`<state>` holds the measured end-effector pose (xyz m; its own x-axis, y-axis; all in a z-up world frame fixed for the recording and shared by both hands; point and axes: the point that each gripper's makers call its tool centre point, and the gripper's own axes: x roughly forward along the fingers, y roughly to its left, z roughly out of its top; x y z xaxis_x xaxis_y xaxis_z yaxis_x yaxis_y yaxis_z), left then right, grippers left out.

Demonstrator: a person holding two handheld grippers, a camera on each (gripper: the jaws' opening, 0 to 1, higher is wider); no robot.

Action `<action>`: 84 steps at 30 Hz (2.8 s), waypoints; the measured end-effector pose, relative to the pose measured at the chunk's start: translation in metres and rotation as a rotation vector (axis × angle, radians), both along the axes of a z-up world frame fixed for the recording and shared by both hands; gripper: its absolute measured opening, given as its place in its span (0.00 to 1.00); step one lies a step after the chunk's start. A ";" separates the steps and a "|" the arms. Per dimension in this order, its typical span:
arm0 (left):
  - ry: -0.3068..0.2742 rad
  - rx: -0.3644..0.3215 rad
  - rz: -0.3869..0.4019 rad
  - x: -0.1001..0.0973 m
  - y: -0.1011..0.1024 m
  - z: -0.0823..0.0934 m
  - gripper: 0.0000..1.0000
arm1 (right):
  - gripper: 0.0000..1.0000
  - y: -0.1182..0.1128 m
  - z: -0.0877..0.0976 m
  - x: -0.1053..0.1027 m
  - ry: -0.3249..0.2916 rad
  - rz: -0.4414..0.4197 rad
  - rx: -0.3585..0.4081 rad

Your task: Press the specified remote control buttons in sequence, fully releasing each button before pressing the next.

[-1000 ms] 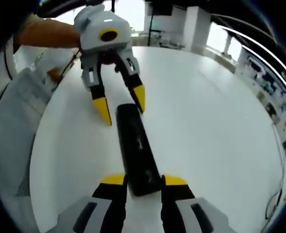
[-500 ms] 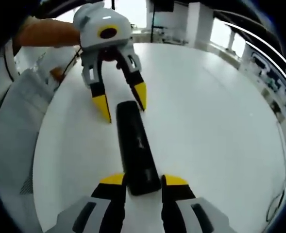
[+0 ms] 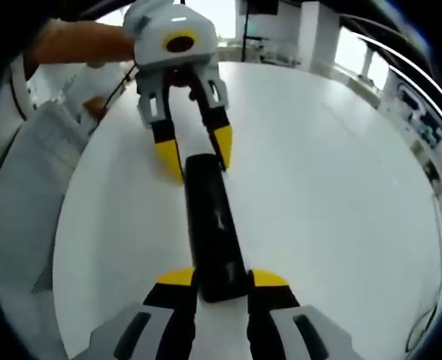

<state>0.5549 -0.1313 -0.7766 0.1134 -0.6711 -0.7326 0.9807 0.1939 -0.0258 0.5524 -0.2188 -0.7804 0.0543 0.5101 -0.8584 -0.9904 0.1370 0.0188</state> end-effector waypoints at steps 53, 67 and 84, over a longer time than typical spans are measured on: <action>-0.055 0.056 -0.045 -0.013 0.002 0.007 0.25 | 0.20 0.001 0.008 -0.012 -0.062 0.081 -0.042; -0.060 0.063 -0.062 -0.029 0.001 0.011 0.25 | 0.20 0.000 0.011 -0.029 -0.058 0.074 -0.039; -0.057 0.068 -0.071 -0.053 0.002 0.014 0.25 | 0.20 0.002 0.013 -0.053 -0.053 0.072 -0.031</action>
